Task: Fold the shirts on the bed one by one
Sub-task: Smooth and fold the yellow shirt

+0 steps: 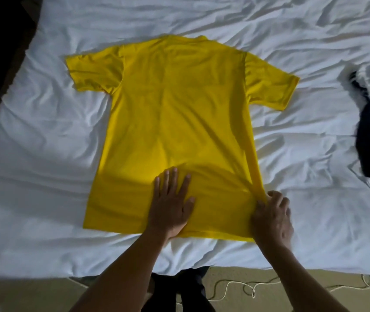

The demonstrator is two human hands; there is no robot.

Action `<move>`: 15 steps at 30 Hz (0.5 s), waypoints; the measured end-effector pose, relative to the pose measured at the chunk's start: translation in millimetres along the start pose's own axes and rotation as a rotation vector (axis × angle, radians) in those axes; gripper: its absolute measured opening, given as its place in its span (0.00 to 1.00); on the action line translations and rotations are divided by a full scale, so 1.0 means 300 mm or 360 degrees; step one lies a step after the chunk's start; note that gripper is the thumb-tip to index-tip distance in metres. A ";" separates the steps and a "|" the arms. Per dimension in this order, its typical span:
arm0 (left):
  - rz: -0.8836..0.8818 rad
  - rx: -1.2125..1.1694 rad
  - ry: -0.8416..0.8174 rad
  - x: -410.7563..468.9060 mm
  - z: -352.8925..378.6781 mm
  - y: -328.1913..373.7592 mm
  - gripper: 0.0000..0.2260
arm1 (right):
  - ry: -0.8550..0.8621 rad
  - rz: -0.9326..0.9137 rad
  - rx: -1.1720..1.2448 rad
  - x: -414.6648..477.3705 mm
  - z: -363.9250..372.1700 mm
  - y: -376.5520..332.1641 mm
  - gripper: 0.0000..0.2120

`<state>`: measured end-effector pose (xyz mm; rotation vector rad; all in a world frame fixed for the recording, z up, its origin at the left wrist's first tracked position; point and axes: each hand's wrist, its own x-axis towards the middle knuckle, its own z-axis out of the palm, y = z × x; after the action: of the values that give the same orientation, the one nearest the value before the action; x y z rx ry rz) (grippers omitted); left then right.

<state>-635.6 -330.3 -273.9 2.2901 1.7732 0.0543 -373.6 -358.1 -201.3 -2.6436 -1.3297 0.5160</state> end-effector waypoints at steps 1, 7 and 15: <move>0.0004 -0.0002 0.0002 -0.001 0.001 0.002 0.30 | 0.0081 -0.0135 -0.0064 -0.003 0.016 -0.009 0.16; 0.0022 0.0011 0.0004 0.000 -0.012 0.008 0.31 | -0.0077 -0.0882 -0.0296 -0.030 0.150 -0.044 0.32; 0.0038 -0.0037 0.0214 0.132 -0.074 0.095 0.19 | -0.0006 -0.0707 -0.0146 0.013 0.136 -0.020 0.35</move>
<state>-602.2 -295.3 -251.0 2.3415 1.7978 0.2370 -390.7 -352.5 -238.7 -2.2978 -1.9074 0.4023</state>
